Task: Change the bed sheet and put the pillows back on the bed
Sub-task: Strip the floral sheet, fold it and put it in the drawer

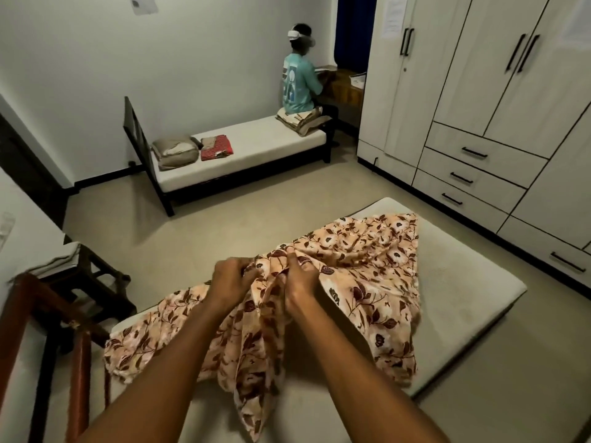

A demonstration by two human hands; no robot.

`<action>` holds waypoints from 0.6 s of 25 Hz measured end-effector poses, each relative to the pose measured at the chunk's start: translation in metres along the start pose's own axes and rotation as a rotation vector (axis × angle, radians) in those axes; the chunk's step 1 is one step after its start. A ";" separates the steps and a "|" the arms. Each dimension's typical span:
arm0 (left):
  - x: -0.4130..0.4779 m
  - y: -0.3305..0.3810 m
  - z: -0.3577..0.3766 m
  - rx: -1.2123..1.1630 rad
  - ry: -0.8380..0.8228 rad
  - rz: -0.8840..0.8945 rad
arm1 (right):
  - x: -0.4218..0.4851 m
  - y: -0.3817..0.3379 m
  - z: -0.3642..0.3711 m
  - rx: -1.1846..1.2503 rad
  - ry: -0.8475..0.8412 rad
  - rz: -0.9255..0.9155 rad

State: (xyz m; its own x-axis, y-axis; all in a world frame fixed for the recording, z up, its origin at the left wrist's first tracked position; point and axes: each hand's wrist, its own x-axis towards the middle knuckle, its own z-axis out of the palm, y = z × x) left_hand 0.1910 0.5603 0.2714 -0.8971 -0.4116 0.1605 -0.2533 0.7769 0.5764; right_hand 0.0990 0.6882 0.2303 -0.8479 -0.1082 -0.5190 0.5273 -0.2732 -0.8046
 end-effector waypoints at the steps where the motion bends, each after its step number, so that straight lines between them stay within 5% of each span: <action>1: 0.001 0.011 0.008 -0.024 -0.004 0.040 | -0.004 0.003 0.003 0.020 -0.044 0.011; 15: -0.035 0.020 0.045 -0.024 -0.024 0.187 | -0.042 0.008 -0.019 0.270 -0.029 0.253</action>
State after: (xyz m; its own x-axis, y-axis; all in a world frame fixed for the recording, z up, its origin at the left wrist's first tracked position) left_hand 0.2017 0.6115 0.2410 -0.9361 -0.2496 0.2478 -0.0729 0.8269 0.5576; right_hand 0.1393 0.7085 0.2403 -0.6960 -0.2304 -0.6800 0.6901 -0.4762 -0.5450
